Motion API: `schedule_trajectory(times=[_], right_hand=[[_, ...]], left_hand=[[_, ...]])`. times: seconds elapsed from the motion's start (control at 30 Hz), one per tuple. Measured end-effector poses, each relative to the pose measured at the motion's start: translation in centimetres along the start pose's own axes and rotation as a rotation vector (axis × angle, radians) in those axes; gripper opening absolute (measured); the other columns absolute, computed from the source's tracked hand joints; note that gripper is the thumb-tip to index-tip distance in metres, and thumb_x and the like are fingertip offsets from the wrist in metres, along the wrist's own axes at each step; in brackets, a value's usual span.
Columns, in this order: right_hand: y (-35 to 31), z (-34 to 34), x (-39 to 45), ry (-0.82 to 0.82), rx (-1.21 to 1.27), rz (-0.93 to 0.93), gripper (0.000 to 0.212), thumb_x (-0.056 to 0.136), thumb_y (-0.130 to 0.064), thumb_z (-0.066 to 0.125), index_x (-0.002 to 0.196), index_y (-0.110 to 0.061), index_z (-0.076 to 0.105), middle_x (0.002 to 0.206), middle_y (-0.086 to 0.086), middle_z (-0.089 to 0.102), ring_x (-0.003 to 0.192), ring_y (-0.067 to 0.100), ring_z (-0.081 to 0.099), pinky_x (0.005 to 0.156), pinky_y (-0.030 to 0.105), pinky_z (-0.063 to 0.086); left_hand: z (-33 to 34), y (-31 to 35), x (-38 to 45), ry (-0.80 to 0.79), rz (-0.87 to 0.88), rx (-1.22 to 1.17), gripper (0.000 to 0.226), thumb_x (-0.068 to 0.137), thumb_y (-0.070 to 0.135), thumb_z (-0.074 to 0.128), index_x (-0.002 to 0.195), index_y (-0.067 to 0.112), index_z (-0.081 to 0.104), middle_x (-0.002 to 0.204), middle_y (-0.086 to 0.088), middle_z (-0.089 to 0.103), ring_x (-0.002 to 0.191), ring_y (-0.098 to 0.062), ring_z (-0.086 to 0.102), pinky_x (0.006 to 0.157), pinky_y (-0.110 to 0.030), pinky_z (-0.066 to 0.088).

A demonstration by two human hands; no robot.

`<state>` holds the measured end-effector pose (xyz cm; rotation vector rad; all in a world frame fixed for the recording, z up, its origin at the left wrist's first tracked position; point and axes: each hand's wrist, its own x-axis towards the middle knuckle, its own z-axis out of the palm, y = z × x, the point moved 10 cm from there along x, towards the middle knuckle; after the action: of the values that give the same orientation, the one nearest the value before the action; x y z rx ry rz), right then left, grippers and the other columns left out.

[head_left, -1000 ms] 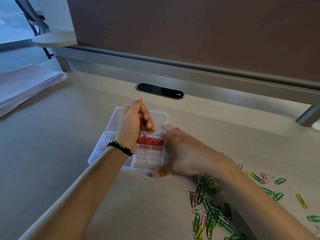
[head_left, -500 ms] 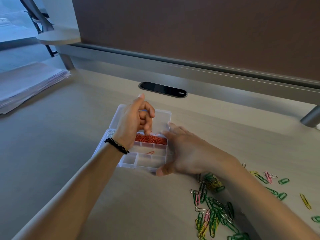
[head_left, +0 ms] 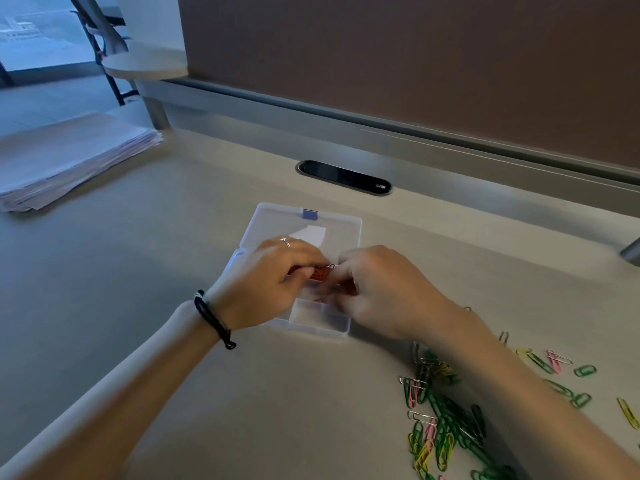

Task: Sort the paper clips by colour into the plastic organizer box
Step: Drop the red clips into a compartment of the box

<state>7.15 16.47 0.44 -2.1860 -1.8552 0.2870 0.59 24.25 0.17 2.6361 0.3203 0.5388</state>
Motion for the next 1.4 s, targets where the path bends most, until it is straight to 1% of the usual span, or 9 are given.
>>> schedule_trajectory(times=[0.17,0.37,0.5,0.7,0.83,0.9,1.1,1.2,1.4], right_hand=[[-0.8,1.0,0.0,-0.015,-0.103,-0.057,0.022,0.088,-0.042,0.057,0.077,-0.025,0.066,0.077,-0.008,0.059,0.072,0.018,0.054,0.058,0.032,0.038],[-0.5,0.7,-0.6,0.051,-0.012,0.030,0.016,0.084,-0.039,0.065,0.083,-0.027,0.074,0.081,-0.007,0.065,0.077,0.019,0.058,0.067,0.036,0.049],[1.2,1.3,-0.2,-0.016,0.154,0.219,0.009,0.076,-0.027,0.064,0.073,-0.025,0.072,0.071,-0.004,0.068,0.070,0.018,0.062,0.065,0.038,0.054],[1.6,2.2,0.6,-0.122,0.215,0.277,0.007,0.074,-0.018,0.068,0.072,-0.022,0.072,0.072,-0.006,0.070,0.073,0.014,0.064,0.067,0.031,0.055],[2.5,0.6,0.1,0.001,0.366,0.263,0.011,0.078,-0.022,0.078,0.067,-0.022,0.074,0.059,-0.013,0.065,0.058,0.001,0.057,0.059,0.021,0.045],[4.1,-0.8,-0.1,0.113,0.406,0.297,0.014,0.080,-0.026,0.080,0.069,-0.021,0.073,0.057,-0.011,0.062,0.054,0.002,0.052,0.056,0.019,0.041],[4.8,-1.8,0.6,0.151,0.350,0.274,0.013,0.087,-0.027,0.076,0.075,-0.022,0.073,0.070,-0.010,0.063,0.063,0.005,0.053,0.057,0.016,0.038],[4.7,-2.3,0.2,0.145,0.336,0.231,0.011,0.085,-0.029,0.077,0.076,-0.023,0.074,0.074,-0.009,0.066,0.069,0.008,0.058,0.062,0.026,0.047],[0.9,0.3,-0.5,-0.092,0.031,0.083,0.020,0.085,-0.043,0.064,0.091,-0.030,0.078,0.079,-0.007,0.070,0.072,0.016,0.061,0.066,0.035,0.053]], left_hand=[[-0.9,0.1,-1.1,0.036,0.030,0.004,0.027,0.093,0.009,0.056,0.111,0.023,0.070,0.106,0.011,0.071,0.101,-0.009,0.062,0.084,-0.035,0.052],[-1.5,-0.8,-1.6,0.097,0.002,-0.024,0.030,0.091,0.013,0.065,0.119,0.023,0.070,0.117,0.012,0.069,0.108,-0.003,0.061,0.094,-0.027,0.052],[-1.6,-1.1,-1.7,0.118,-0.023,-0.037,0.034,0.090,0.025,0.067,0.124,0.025,0.068,0.121,0.013,0.068,0.112,0.000,0.060,0.097,-0.026,0.051],[-1.4,-1.4,-1.9,0.120,-0.045,-0.057,0.035,0.089,0.030,0.067,0.123,0.025,0.068,0.120,0.014,0.068,0.109,0.000,0.061,0.094,-0.028,0.053],[-1.4,-1.3,-1.8,0.126,-0.041,-0.026,0.028,0.090,0.022,0.068,0.118,0.021,0.071,0.116,0.012,0.069,0.105,-0.002,0.062,0.092,-0.028,0.053],[-1.4,-1.2,-1.8,0.130,-0.038,-0.009,0.027,0.090,0.021,0.068,0.117,0.021,0.071,0.114,0.012,0.070,0.102,-0.003,0.062,0.090,-0.028,0.054],[-1.4,-0.9,-1.7,0.120,-0.026,-0.016,0.025,0.091,0.026,0.061,0.114,0.021,0.071,0.108,0.010,0.071,0.097,-0.006,0.064,0.084,-0.032,0.057],[-1.3,-0.9,-1.7,0.116,-0.035,-0.025,0.030,0.091,0.030,0.058,0.117,0.020,0.070,0.110,0.010,0.071,0.099,-0.005,0.063,0.085,-0.032,0.057],[-1.1,-1.0,-1.6,0.115,-0.050,-0.027,0.034,0.090,0.032,0.059,0.121,0.021,0.069,0.117,0.009,0.070,0.106,-0.007,0.063,0.089,-0.034,0.056]])
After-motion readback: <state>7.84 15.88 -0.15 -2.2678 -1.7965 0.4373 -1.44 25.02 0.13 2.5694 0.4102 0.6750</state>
